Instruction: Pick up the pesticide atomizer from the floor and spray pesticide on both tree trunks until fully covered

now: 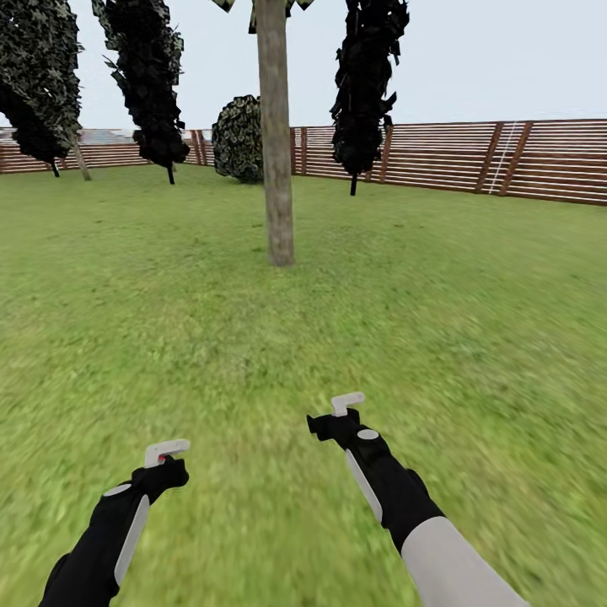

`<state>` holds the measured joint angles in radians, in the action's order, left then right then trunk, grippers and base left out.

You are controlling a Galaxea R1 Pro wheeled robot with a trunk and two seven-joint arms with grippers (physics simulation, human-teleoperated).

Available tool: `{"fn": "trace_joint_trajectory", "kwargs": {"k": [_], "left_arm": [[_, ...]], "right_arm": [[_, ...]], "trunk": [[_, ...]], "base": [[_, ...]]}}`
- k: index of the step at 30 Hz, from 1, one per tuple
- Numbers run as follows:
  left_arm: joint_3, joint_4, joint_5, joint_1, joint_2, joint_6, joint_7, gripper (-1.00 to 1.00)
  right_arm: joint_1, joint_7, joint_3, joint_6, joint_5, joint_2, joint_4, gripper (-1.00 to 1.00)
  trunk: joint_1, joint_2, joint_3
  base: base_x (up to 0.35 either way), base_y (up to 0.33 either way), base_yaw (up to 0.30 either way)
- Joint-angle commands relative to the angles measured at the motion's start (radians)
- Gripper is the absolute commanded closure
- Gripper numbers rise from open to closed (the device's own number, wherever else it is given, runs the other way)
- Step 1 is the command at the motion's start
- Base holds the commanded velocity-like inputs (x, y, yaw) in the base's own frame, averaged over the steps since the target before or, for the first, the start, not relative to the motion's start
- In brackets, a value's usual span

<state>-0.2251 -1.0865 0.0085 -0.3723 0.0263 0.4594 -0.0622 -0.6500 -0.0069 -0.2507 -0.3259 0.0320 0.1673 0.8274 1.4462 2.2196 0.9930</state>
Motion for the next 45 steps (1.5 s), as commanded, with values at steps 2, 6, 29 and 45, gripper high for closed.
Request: {"fn": "trace_joint_trajectory", "kwargs": {"k": [2, 6, 29, 45], "left_arm": [[-0.002, -0.001, 0.001, 0.0, 0.0, 0.005, -0.005, 1.0], [-0.002, -0.001, 0.001, 0.0, 0.0, 0.005, -0.005, 1.0], [-0.002, -0.003, 0.001, 0.0, 0.0, 0.005, -0.004, 1.0], [-0.002, -0.003, 0.001, 0.0, -0.002, 0.005, -0.005, 1.0]], "right_arm": [[0.0, -0.001, -0.001, -0.005, 0.003, 0.0, 0.001, -1.0], [0.0, -0.001, -0.001, -0.005, 0.003, 0.0, 0.0, -1.0], [0.0, -0.001, -0.001, -0.005, 0.004, 0.0, -0.001, -1.0], [0.0, -0.001, -0.001, -0.005, 0.004, 0.0, -0.002, -1.0]], "trunk": [[0.0, 0.0, 0.001], [0.0, 0.0, 0.001], [0.0, 0.0, 0.001], [0.0, 0.0, 0.001]], "base": [[0.336, 0.137, 0.0], [0.336, 0.137, 0.0], [0.336, 0.093, -0.001], [0.336, 0.103, -0.086]]}}
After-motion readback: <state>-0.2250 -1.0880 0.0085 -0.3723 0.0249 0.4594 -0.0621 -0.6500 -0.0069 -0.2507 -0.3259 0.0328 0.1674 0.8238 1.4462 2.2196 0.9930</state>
